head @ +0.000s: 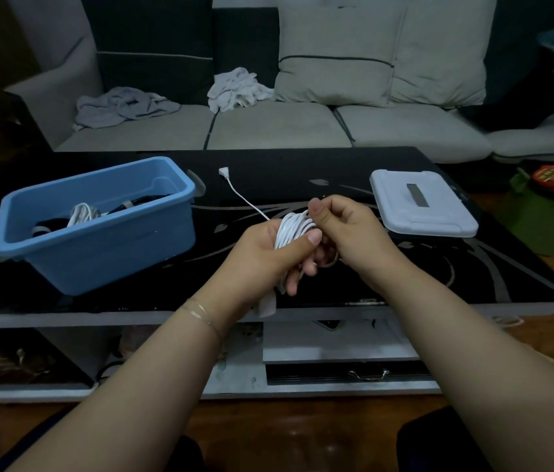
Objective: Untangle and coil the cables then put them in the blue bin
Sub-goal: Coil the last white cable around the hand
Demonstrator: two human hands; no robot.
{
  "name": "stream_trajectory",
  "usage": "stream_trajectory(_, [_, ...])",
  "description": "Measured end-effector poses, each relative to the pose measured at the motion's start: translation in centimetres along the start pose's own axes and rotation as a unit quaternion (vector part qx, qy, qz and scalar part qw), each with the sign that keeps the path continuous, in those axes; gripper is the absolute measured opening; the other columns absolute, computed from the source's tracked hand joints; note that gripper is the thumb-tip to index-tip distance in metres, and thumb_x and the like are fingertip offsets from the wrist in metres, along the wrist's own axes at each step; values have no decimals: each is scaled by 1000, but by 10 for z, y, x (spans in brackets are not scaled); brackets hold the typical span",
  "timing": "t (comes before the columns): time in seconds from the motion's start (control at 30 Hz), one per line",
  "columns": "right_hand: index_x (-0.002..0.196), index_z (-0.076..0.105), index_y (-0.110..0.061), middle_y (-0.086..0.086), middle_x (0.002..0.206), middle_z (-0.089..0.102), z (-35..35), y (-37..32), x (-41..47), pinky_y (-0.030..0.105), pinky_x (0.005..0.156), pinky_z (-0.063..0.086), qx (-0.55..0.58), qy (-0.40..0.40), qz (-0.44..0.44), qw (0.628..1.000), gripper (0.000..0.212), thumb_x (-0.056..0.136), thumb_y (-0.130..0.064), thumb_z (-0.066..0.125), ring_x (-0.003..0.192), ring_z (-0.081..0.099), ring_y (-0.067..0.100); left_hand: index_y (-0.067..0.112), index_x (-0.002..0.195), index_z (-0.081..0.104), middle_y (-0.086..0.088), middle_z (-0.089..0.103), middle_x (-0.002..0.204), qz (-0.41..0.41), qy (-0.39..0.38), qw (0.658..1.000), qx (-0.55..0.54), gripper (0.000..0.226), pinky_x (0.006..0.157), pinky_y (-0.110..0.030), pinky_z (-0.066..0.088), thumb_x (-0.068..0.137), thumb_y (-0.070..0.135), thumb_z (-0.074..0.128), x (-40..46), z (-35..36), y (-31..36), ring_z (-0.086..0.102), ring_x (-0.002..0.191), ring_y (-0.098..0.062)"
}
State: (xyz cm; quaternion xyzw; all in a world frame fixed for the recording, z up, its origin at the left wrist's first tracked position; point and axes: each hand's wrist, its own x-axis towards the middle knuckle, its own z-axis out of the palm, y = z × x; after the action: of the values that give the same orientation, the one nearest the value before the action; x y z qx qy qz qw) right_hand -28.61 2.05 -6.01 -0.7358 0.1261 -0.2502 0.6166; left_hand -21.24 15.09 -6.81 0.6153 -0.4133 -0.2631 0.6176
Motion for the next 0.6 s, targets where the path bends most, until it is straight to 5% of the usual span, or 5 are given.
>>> stream_trajectory(0.17, [77,59,-14,-6,56,62,0,1,-3,18,47,47,26,19,-30,999,28,80,-42,60,48,56,4,6,88,59,-3,67,62,-31,-56,996,-58,25,49,-18,48,86,31,62,-2,-1,1,60,48,-12])
stream_trajectory(0.4, [77,60,-15,-1,67,61,2,7,-5,20,60,48,16,34,-60,998,32,76,-47,60,65,57,8,7,101,65,-6,71,65,-48,-141,979,-136,22,77,-21,54,89,24,60,-3,-2,-3,72,87,-19])
stream_trajectory(0.5, [75,63,-18,-3,67,64,0,6,-3,20,62,49,44,6,-28,999,31,78,-48,59,67,59,8,13,105,70,-3,67,60,-33,-129,984,-115,21,71,-20,53,92,23,56,-3,-2,-1,69,69,-16])
stream_trajectory(0.6, [76,64,-15,-3,67,65,-1,7,-1,23,59,48,84,-32,30,995,27,85,-41,61,63,59,11,17,109,71,-10,74,80,-17,-109,988,-107,24,54,-18,49,90,25,58,-3,-2,3,55,48,-7])
